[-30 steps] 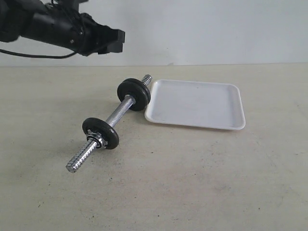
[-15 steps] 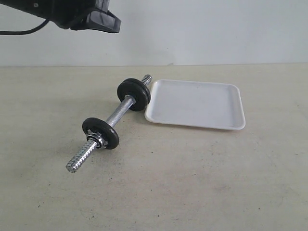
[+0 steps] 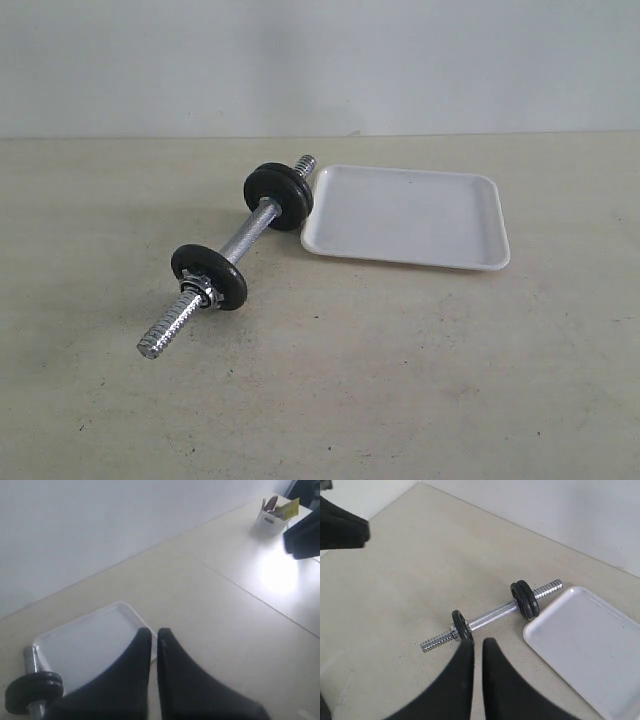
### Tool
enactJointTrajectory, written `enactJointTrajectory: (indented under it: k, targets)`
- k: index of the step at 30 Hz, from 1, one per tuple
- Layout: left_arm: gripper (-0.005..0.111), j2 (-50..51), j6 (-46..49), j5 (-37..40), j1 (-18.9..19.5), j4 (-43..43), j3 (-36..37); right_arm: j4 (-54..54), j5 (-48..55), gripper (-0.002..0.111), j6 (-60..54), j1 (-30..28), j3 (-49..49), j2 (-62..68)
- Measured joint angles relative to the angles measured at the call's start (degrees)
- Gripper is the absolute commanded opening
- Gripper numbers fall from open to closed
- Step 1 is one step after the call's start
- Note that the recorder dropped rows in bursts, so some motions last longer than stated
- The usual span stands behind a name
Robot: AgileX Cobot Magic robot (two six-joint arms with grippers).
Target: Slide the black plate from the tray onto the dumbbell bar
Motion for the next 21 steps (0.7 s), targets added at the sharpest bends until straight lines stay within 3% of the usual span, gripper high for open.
enactJointTrajectory:
  k: [21]
  targets:
    - [0.004,-38.0,-1.6,-0.5,0.0,0.0,0.5,1.8,-9.7,0.004,-1.3,0.0,-0.3,-37.5]
